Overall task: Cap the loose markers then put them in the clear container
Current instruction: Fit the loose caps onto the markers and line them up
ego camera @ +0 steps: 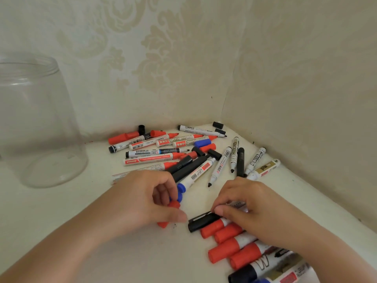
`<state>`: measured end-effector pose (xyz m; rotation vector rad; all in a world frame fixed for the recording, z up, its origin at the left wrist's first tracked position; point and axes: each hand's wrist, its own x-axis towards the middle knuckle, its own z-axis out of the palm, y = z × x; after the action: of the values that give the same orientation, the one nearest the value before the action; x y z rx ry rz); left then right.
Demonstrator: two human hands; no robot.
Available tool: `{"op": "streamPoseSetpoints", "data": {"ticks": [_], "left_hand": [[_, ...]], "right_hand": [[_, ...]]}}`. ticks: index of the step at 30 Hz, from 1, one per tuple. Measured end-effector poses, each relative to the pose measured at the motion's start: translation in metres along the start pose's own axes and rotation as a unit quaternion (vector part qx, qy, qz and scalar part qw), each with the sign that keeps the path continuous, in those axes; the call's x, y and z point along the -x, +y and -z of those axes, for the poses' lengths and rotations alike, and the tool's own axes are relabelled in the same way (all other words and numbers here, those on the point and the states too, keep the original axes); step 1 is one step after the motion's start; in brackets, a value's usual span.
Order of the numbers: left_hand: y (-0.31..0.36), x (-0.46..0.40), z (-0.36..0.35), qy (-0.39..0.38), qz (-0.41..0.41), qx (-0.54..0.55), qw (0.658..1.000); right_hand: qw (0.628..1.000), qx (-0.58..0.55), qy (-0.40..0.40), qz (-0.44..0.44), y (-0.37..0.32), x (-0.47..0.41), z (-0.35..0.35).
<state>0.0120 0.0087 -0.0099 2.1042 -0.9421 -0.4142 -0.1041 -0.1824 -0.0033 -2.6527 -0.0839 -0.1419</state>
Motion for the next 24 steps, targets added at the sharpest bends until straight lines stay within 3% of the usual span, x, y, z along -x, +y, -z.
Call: {"op": "streamPoseSetpoints", "data": {"ticks": [4, 8, 12, 16, 19, 24], "left_hand": [[-0.004, 0.0, -0.003, -0.013, -0.022, -0.035, 0.999], [-0.008, -0.003, -0.007, 0.046, -0.052, -0.007, 0.998], [-0.007, -0.005, -0.007, 0.079, -0.093, 0.05, 0.991], [-0.008, -0.006, -0.001, 0.107, -0.091, 0.078, 0.987], [-0.002, -0.009, 0.007, 0.153, -0.067, 0.125, 0.978], [0.003, -0.022, 0.02, 0.239, -0.036, 0.144, 0.96]], "right_hand": [[0.999, 0.007, 0.044, -0.029, 0.001, 0.002, 0.004], [0.98, 0.0, 0.184, -0.082, 0.008, 0.004, 0.013], [0.937, -0.095, 0.296, -0.161, 0.016, 0.006, 0.025], [0.868, -0.233, 0.39, -0.201, 0.025, 0.01, 0.039], [0.83, -0.318, 0.406, -0.212, 0.026, 0.014, 0.048], [0.837, -0.359, 0.352, -0.214, 0.019, 0.011, 0.058]]}}
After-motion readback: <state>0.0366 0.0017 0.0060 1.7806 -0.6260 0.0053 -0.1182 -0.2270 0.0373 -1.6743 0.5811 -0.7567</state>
